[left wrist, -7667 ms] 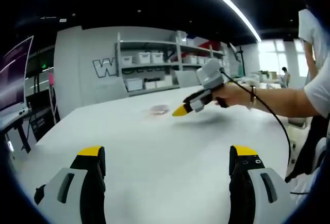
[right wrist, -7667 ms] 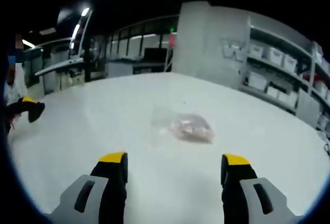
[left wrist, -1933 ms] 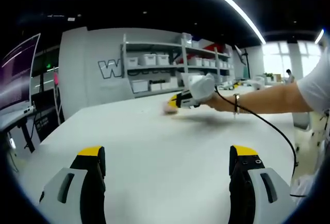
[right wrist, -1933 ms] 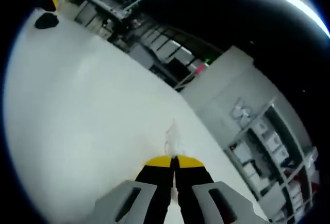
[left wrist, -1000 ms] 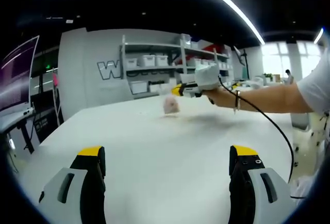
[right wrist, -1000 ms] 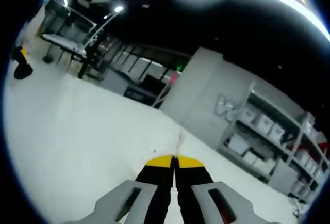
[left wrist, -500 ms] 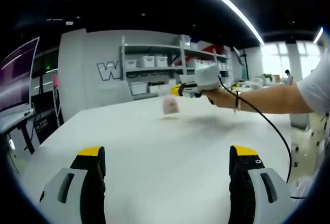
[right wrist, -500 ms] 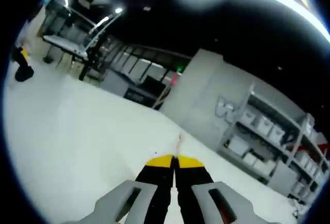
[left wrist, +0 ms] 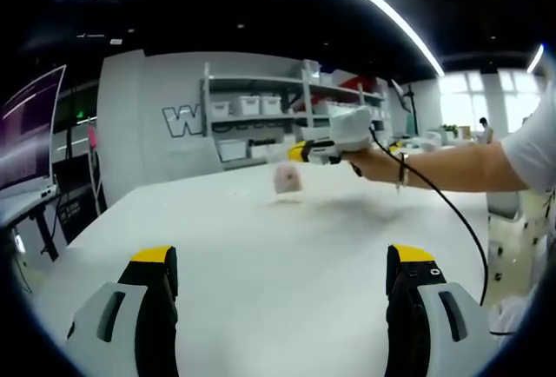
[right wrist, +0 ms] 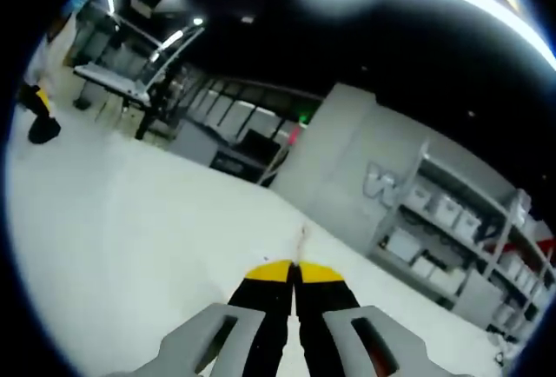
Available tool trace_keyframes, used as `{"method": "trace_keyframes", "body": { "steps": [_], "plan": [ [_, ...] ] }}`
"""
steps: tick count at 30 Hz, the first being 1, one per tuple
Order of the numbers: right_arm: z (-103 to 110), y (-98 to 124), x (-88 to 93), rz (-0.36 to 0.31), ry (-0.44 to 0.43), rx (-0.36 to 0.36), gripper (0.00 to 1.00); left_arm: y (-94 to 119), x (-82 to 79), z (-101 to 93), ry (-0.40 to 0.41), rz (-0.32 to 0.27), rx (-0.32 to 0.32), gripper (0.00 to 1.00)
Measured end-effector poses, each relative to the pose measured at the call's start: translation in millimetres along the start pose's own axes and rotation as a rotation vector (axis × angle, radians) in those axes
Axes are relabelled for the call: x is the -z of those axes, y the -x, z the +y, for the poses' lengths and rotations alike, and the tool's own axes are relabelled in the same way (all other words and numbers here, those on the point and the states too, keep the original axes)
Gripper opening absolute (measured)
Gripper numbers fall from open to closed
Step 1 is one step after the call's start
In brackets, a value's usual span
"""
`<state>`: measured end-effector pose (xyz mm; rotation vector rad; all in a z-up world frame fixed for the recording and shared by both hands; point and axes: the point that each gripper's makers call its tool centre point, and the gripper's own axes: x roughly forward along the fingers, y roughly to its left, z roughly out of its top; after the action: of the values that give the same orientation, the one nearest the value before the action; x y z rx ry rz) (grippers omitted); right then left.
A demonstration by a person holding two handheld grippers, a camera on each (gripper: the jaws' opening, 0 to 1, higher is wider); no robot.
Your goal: Open the resealable bag by pulling the two sides of the seal apart until the entire bag opening is separated and visibly accessible.
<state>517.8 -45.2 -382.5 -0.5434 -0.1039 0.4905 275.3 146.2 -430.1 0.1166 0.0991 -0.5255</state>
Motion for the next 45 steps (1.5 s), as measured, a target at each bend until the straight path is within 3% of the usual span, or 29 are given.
{"method": "trace_keyframes", "body": {
  "steps": [18, 35, 45],
  "plan": [
    [-1, 17, -4.3, -0.016, -0.014, 0.01, 0.0, -5, -3.6, 0.3, -0.005, -0.009, 0.014, 1.0],
    [17, 25, -25.9, -0.071, -0.026, -0.012, 0.0, -8, -5.2, 4.1, -0.01, -0.015, 0.02, 1.0],
    [25, 30, -26.0, -0.081, -0.039, -0.024, 0.0, -10, -5.7, 3.4, -0.012, -0.014, 0.023, 1.0]
  ]
}}
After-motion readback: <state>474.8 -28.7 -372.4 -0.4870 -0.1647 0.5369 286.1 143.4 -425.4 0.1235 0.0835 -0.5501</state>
